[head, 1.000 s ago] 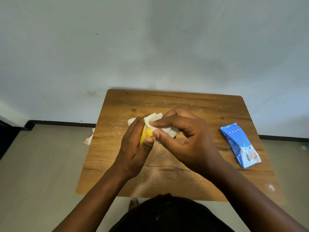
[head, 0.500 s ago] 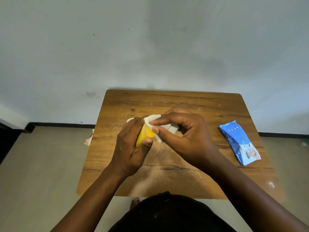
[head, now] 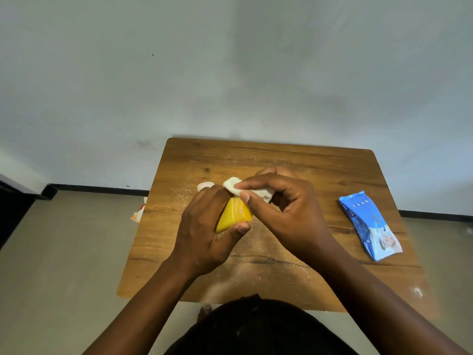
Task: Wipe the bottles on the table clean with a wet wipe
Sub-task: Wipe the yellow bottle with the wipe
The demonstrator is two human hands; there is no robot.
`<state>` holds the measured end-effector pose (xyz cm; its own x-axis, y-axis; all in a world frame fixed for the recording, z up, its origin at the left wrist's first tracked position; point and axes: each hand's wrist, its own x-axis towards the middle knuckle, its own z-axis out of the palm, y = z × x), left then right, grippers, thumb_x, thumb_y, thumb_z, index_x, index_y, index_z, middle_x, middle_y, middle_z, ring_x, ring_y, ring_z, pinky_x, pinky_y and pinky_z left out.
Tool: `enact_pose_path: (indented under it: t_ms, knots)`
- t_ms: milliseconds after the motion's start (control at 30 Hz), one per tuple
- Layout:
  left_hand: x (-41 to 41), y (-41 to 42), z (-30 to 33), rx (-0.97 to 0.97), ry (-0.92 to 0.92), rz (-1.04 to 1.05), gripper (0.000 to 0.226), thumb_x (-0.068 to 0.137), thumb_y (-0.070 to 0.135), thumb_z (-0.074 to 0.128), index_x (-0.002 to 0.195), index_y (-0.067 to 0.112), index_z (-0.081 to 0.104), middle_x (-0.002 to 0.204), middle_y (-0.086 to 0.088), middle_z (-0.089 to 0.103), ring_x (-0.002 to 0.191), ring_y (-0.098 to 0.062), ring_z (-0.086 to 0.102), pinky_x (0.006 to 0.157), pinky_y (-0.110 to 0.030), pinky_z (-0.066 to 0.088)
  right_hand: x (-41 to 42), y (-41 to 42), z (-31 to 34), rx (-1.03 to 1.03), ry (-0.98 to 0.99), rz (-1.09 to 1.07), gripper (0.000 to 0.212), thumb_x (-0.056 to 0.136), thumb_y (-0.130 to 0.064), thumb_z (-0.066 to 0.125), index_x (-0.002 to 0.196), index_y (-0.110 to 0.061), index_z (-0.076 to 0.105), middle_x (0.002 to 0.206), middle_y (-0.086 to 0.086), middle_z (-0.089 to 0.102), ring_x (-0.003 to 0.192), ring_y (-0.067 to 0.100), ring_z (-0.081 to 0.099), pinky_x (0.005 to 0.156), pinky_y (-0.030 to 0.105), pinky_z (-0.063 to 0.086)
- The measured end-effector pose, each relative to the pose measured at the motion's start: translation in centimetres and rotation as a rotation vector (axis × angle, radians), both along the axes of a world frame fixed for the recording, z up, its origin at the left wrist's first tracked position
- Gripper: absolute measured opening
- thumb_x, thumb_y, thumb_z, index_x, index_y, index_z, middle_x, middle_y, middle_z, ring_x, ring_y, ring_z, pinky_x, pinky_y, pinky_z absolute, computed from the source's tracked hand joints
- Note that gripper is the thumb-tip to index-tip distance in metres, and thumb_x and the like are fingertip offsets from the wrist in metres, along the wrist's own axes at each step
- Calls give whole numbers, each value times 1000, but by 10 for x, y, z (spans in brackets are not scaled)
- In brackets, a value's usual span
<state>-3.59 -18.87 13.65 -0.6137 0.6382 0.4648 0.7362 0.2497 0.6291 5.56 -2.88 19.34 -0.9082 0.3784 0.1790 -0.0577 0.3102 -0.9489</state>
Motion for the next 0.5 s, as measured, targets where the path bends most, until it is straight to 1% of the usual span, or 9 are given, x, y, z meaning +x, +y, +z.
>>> enact_pose_path:
  t_ms: [100,167,233,267,333,367,400,433,500]
  knots:
    - [3,0,1,-1,-40,31,69,99,70,39,132,14,63,119,-1,67,108,-17,63,84,-44,51,6,3,-3,-50,28,51,23,92,-8,78,110,-23,82,107,4,68,102,19,65,74,21,52]
    - [4,1,0,-13,-66,63,66,98,70,43,132,17,62,119,2,66,107,-16,63,83,-44,53,10,6,-2,-66,22,77,26,91,-6,78,113,-20,81,113,5,68,108,19,66,78,20,54]
    - [3,2,1,-38,-71,81,63,97,70,48,136,21,59,121,5,65,107,-14,62,83,-44,54,11,9,0,-75,2,76,28,90,-6,78,115,-19,80,117,4,70,108,16,67,78,19,54]
    - [2,3,2,-60,-59,89,64,96,69,50,138,22,59,121,6,65,107,-14,61,83,-43,53,11,11,3,-86,-12,69,29,90,-6,79,116,-19,80,116,3,72,104,13,69,77,18,54]
    - [-1,4,6,-129,4,110,66,94,70,56,139,22,59,118,6,64,103,-14,60,80,-39,52,9,15,6,-88,-53,43,29,90,-7,79,115,-22,80,112,-4,76,84,3,66,68,14,50]
    - [-3,4,8,-181,49,119,67,91,71,59,138,23,60,115,7,63,100,-13,59,77,-37,52,7,18,7,-59,-79,26,28,91,-8,79,114,-24,81,109,-7,78,74,2,62,64,14,47]
    - [-4,4,10,-241,95,126,68,89,74,61,136,24,61,113,7,62,97,-12,58,74,-36,52,6,21,8,-12,-104,13,27,92,-10,79,113,-27,81,106,-9,78,70,5,60,61,15,46]
    - [-6,4,12,-299,133,130,69,86,77,62,133,26,63,110,8,62,93,-12,58,70,-36,52,4,22,8,47,-128,6,26,92,-11,78,112,-28,81,104,-11,78,72,9,61,61,15,47]
    - [-6,5,15,-386,190,136,68,84,82,59,125,28,67,105,9,63,85,-11,60,62,-37,54,0,21,6,172,-166,11,28,93,-11,78,115,-28,81,105,-12,74,85,6,64,67,11,49]
